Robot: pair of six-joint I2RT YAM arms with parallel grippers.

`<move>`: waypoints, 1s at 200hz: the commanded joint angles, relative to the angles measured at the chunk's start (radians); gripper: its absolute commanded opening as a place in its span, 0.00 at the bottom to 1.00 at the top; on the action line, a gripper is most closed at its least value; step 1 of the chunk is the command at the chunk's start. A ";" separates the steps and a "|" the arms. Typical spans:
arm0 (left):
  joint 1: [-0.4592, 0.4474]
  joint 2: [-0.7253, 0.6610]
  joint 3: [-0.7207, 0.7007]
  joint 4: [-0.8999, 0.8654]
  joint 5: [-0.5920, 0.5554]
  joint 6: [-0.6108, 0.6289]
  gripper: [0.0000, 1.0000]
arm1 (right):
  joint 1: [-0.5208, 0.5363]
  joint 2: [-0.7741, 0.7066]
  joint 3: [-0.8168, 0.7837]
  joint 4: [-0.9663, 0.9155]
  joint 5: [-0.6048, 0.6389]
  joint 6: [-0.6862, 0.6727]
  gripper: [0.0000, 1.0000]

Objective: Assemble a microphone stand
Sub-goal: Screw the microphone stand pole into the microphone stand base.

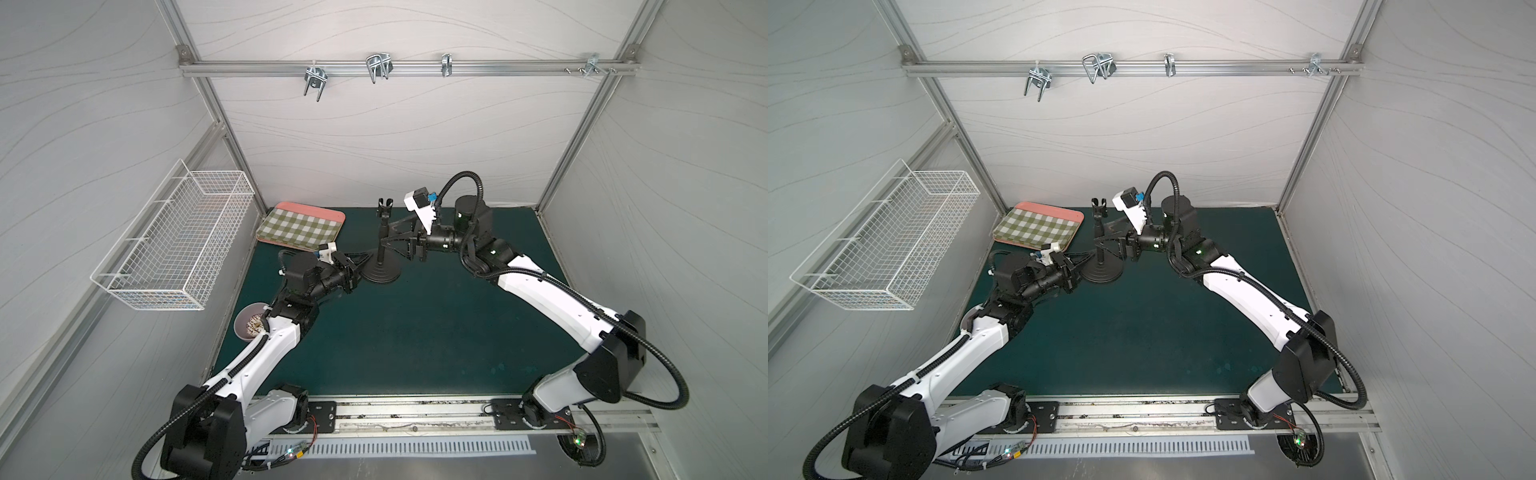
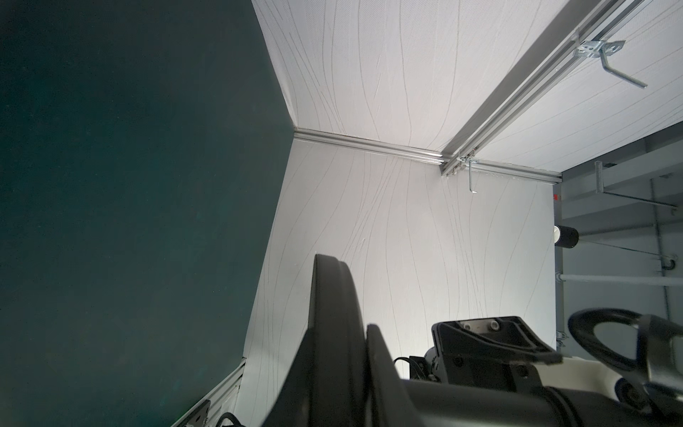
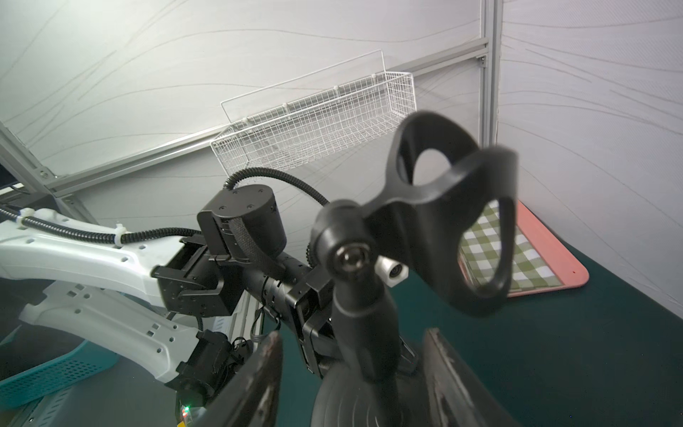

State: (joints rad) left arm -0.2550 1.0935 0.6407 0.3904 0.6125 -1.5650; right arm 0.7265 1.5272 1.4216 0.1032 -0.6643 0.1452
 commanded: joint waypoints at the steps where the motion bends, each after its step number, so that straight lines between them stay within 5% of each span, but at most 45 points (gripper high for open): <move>1: 0.000 -0.020 0.053 0.091 0.015 -0.025 0.00 | -0.004 0.023 0.031 0.059 -0.052 0.013 0.56; 58: 0.002 -0.029 0.046 0.088 0.007 -0.021 0.00 | 0.016 0.025 0.039 0.031 0.034 0.015 0.35; 121: 0.003 -0.024 0.043 0.095 0.004 -0.027 0.00 | 0.286 -0.106 -0.064 -0.067 0.676 -0.107 0.24; 139: 0.004 -0.024 0.043 0.090 0.003 -0.024 0.00 | 0.350 -0.112 -0.068 -0.074 0.842 -0.049 0.31; 200: 0.005 -0.028 0.043 0.091 0.001 -0.024 0.00 | 0.496 -0.072 -0.063 -0.020 1.246 0.085 0.29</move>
State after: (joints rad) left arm -0.2508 1.0760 0.6407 0.3828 0.6518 -1.5425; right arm 1.1347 1.4258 1.3525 0.0887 0.4274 0.1528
